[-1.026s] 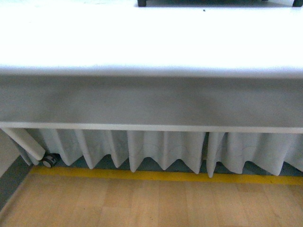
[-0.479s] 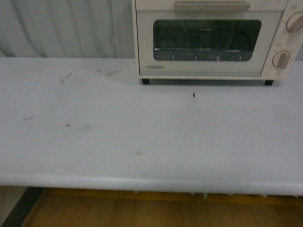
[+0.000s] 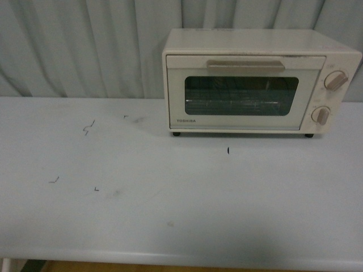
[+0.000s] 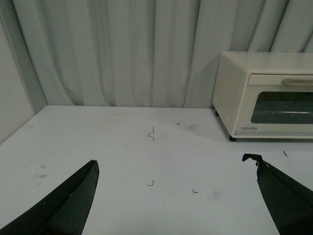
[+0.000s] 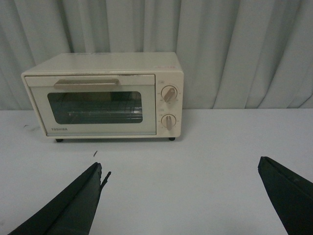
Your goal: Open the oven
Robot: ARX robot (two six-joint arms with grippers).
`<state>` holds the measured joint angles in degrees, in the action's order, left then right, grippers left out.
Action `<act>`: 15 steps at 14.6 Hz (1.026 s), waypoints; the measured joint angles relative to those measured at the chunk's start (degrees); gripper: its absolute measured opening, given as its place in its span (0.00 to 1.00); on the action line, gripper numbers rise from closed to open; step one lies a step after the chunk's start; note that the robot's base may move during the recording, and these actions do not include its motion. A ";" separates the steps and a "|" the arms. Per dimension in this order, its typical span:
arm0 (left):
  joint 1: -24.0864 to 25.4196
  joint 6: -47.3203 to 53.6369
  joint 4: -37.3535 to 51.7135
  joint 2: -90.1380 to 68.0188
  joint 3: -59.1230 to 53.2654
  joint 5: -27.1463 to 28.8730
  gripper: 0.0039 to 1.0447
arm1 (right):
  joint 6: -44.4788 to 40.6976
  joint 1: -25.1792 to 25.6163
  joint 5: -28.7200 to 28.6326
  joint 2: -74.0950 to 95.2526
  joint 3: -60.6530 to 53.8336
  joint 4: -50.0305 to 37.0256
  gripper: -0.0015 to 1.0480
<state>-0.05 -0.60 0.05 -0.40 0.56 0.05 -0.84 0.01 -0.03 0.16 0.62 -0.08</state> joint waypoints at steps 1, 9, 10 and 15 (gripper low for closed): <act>0.00 0.00 -0.04 0.00 0.00 -0.07 0.94 | 0.02 0.00 0.02 0.04 0.00 0.04 0.94; 0.00 0.00 -0.24 0.00 0.00 -0.04 0.94 | 0.00 0.00 0.02 0.04 0.00 0.33 0.94; 0.00 0.00 -0.24 0.00 0.00 -0.04 0.94 | 0.00 0.00 0.02 0.04 0.00 0.31 0.94; 0.00 0.00 -0.26 0.00 0.00 -0.04 0.94 | 0.00 0.00 0.04 0.04 0.00 0.33 0.94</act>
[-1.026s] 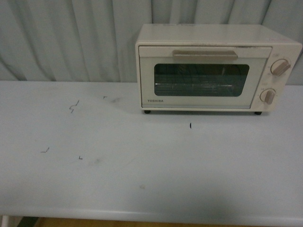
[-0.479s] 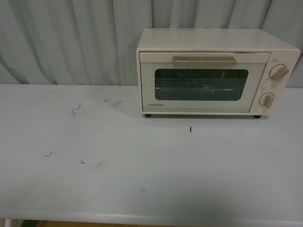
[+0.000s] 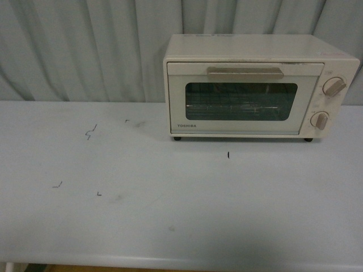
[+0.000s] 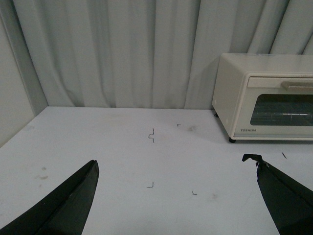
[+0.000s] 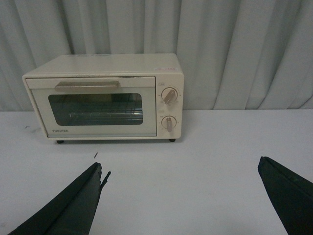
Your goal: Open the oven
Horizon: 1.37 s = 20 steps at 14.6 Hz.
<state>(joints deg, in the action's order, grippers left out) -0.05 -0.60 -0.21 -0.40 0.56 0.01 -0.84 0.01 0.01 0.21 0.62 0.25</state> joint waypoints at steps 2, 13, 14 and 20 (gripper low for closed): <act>0.00 0.00 0.02 0.00 0.00 0.00 0.94 | 0.00 0.00 -0.02 0.00 0.00 -0.02 0.94; 0.00 0.00 0.00 0.00 0.00 0.00 0.94 | 0.00 0.00 0.00 0.00 0.00 -0.04 0.94; 0.00 0.00 0.00 0.00 0.00 0.00 0.94 | 0.00 0.00 -0.02 0.00 0.00 -0.02 0.94; 0.00 0.00 0.00 0.00 0.00 0.00 0.94 | 0.00 0.00 0.00 0.00 0.00 -0.04 0.94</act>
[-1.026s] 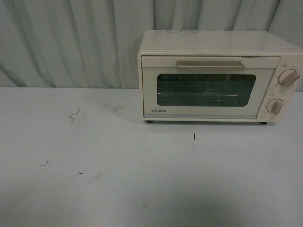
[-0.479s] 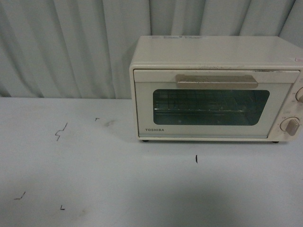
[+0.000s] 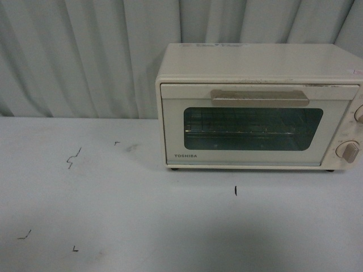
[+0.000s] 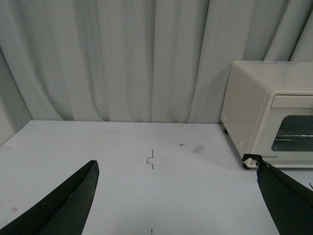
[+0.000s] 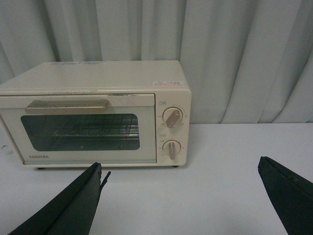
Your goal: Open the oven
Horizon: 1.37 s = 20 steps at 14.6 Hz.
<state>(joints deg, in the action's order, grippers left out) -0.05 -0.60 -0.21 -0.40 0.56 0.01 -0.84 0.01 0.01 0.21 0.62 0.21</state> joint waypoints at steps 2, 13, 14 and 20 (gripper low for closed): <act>0.17 -0.96 -4.20 -0.85 1.14 -0.66 0.94 | 0.02 0.00 -0.02 0.00 0.00 0.00 0.94; -26.97 -50.16 17.22 -88.72 33.40 -5.11 0.94 | 0.00 0.00 -0.04 0.00 0.00 0.00 0.94; -28.63 -53.31 18.12 -93.64 35.23 -5.05 0.94 | 0.02 0.00 -0.04 0.00 0.00 0.00 0.94; -32.54 -68.85 24.41 -109.46 40.30 -5.70 0.94 | 0.02 0.00 -0.04 0.00 0.00 -0.02 0.94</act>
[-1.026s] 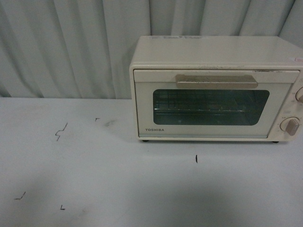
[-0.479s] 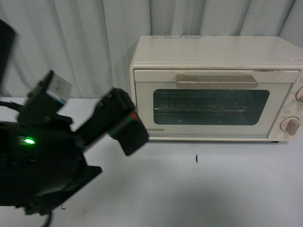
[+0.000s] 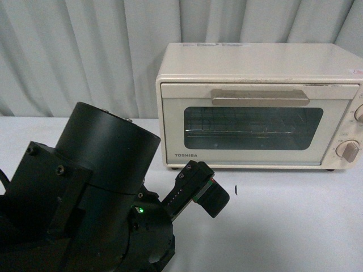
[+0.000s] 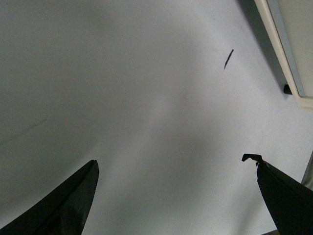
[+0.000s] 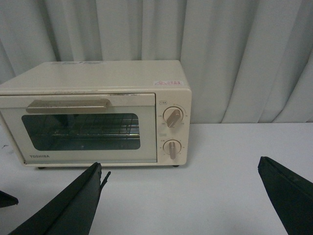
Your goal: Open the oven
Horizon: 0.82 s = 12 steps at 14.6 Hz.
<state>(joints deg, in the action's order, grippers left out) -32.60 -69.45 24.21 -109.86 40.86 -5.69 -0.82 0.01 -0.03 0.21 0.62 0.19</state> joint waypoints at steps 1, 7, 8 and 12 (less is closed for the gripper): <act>0.22 -2.32 1.25 -1.46 1.09 0.94 0.94 | 0.00 0.00 0.00 0.00 0.00 0.02 0.94; 4.37 -3.56 2.21 -3.02 0.33 2.93 0.94 | 0.00 0.00 0.00 0.00 0.00 0.02 0.94; 4.26 -3.52 1.73 -3.02 -0.15 2.54 0.94 | 0.00 0.00 0.00 0.00 0.00 0.02 0.94; 2.99 -3.50 1.49 -3.39 -0.04 0.04 0.94 | -0.02 0.00 0.02 0.00 0.00 0.02 0.94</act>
<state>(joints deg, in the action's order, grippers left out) -29.61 -72.95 25.69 -113.25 40.82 -5.65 -0.84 0.01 -0.01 0.21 0.62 0.21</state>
